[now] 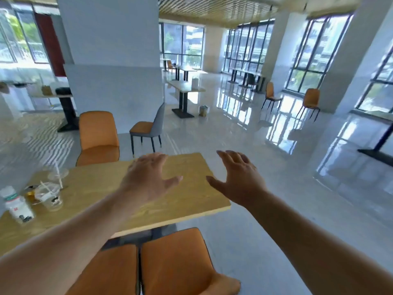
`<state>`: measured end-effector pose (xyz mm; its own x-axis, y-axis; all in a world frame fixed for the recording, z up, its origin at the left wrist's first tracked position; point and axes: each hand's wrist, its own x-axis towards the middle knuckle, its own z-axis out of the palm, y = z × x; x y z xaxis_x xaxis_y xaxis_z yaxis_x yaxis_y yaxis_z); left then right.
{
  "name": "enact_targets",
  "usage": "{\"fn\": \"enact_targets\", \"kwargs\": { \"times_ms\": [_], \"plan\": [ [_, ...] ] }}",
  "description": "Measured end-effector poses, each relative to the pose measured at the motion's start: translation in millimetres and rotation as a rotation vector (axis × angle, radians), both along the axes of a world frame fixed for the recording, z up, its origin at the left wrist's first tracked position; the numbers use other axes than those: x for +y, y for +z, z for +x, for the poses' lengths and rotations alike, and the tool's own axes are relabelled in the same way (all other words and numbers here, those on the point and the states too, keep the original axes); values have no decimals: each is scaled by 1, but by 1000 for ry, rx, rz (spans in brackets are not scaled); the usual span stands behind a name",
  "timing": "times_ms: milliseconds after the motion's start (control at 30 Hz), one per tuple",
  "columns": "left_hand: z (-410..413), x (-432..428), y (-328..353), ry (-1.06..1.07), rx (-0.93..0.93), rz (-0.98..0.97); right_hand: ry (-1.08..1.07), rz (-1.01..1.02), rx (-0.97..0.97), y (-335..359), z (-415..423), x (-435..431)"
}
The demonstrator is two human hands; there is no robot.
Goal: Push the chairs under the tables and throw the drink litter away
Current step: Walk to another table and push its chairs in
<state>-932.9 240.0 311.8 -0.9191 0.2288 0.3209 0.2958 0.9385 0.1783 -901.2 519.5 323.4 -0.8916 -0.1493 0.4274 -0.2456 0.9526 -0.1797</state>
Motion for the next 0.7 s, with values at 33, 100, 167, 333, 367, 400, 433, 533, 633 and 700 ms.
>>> {"fn": "enact_targets", "kwargs": {
  "times_ms": [33, 100, 167, 333, 367, 400, 433, 533, 633, 700],
  "plan": [
    [-6, 22, 34, -28, 37, 12, -25, 7, 46, 29, 0, 22],
    [-15, 68, 95, -84, 118, 22, -70, 29, 140, 81, 3, 69],
    [-19, 115, 145, -125, 228, 38, -109, 47, 225, 126, 8, 117],
    [-27, 237, 220, -238, 401, 80, -200, 78, 399, 208, 26, 232],
    [-30, 260, 231, -256, 424, 92, -214, 83, 420, 221, 29, 252],
    [-34, 282, 241, -275, 447, 112, -229, 87, 434, 233, 30, 271],
    [-39, 304, 250, -295, 464, 137, -246, 91, 445, 243, 30, 288],
    [-56, 367, 267, -347, 479, 223, -301, 95, 457, 261, 21, 333],
    [-85, 425, 266, -375, 454, 259, -340, 104, 433, 264, 1, 372],
    [-112, 461, 258, -416, 420, 256, -363, 129, 400, 261, -19, 397]
  ]
}}
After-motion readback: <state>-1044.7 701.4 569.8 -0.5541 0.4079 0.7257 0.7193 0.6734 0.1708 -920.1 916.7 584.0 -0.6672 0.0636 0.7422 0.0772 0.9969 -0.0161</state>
